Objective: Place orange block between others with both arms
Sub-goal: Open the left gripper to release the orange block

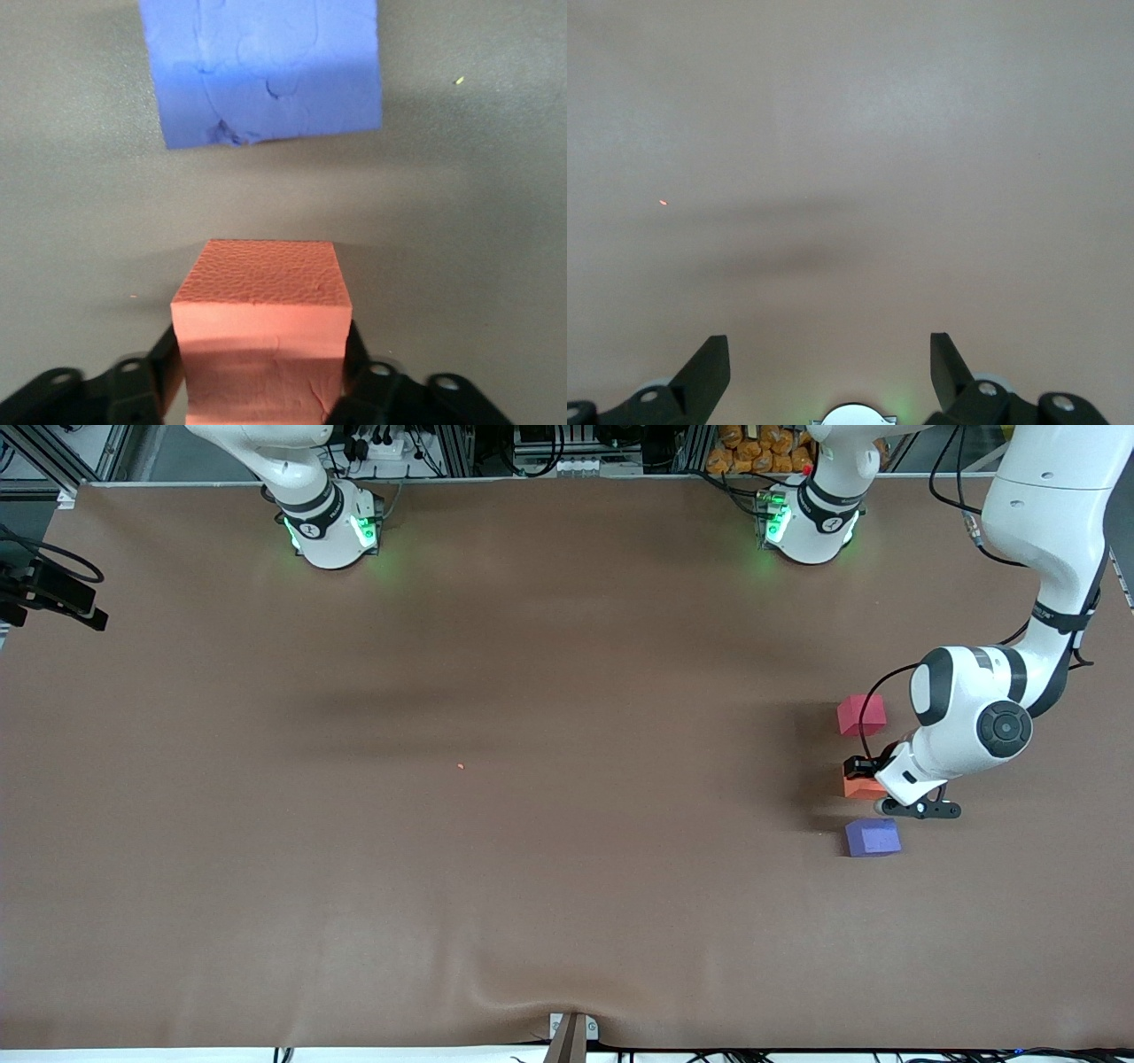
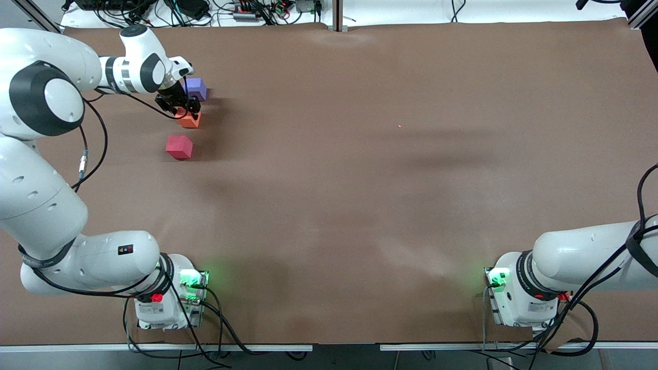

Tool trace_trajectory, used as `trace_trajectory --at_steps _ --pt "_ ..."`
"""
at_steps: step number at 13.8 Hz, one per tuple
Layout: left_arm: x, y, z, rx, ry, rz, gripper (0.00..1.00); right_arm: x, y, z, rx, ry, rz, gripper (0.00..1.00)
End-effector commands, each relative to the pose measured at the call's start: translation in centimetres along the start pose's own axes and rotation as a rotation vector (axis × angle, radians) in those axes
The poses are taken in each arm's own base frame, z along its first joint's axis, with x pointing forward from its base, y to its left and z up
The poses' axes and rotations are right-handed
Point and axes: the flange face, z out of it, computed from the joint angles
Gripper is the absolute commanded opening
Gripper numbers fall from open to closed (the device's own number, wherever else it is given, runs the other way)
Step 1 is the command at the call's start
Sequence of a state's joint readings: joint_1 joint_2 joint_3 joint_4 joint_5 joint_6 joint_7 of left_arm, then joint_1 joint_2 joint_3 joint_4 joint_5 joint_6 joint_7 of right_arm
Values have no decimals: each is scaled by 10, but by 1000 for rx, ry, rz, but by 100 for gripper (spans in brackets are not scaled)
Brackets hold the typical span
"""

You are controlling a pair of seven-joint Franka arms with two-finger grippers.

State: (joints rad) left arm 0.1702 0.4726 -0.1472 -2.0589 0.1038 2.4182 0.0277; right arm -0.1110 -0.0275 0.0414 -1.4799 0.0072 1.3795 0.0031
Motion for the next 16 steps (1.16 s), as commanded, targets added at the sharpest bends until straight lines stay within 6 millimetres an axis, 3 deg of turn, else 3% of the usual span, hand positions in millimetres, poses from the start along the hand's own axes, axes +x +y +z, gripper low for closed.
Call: trace_trajectory --at_steps 1,4,9,12,15,16 --pt "-1 -1 -12 21 13 2 100 -1 0 -2 -6 -2 14 100" --pt "1 3 -60 42 19 11 100 -1 -1 -2 -6 -2 13 100" --pt "20 16 -217 77 78 23 100 2 -1 2 -6 -10 13 100" --pt "12 35 -318 81 112 30 100 3 -1 3 -4 -11 13 100" --pt "10 35 -394 60 218 16 100 3 -1 3 -4 -11 13 100" --pt "7 39 -403 22 221 12 100 3 -1 3 -4 -11 13 100"
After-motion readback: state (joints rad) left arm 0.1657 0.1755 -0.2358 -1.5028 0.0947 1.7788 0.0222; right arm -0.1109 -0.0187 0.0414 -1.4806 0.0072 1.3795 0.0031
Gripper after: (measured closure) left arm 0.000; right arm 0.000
